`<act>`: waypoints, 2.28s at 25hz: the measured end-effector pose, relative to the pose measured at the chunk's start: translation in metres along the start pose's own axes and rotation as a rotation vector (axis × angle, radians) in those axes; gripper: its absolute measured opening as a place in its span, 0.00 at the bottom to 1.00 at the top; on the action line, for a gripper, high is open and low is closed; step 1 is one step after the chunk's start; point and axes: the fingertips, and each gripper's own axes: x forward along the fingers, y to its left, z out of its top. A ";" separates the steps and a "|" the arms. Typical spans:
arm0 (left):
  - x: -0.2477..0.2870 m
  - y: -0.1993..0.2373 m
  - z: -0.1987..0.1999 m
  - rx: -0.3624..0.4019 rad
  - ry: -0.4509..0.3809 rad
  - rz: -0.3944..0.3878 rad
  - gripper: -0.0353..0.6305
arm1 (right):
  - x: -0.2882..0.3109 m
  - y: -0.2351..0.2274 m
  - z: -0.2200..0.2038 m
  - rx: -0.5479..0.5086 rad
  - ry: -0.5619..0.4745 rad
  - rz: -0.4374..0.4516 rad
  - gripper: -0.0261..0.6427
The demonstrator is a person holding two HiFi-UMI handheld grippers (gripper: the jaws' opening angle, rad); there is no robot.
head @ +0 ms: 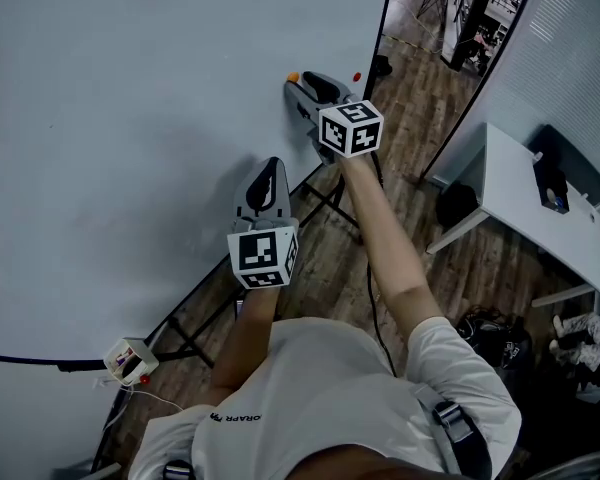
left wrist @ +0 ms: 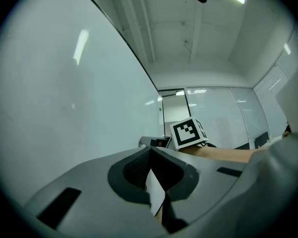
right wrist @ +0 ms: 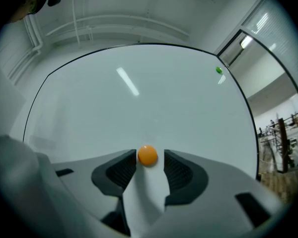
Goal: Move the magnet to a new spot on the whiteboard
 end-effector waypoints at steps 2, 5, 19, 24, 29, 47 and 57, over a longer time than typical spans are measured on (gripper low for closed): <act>0.001 -0.002 0.000 0.000 -0.001 -0.004 0.06 | -0.004 -0.001 0.001 -0.005 -0.008 -0.005 0.29; 0.001 -0.007 0.001 -0.002 0.002 -0.009 0.06 | -0.011 -0.003 0.002 -0.001 -0.017 -0.010 0.29; 0.004 -0.014 -0.002 -0.001 0.005 -0.024 0.06 | -0.045 0.005 0.006 -0.028 -0.064 -0.044 0.16; 0.005 -0.016 -0.003 -0.003 0.006 -0.030 0.06 | -0.055 0.015 0.014 -0.035 -0.087 -0.056 0.11; 0.006 -0.018 -0.003 -0.001 0.010 -0.033 0.06 | -0.067 0.020 0.014 -0.017 -0.100 -0.068 0.08; 0.007 -0.022 -0.001 -0.002 0.007 -0.050 0.06 | -0.098 0.042 0.016 0.003 -0.116 -0.103 0.06; 0.004 -0.023 -0.002 0.000 0.012 -0.058 0.06 | -0.112 0.053 0.010 -0.009 -0.110 -0.120 0.06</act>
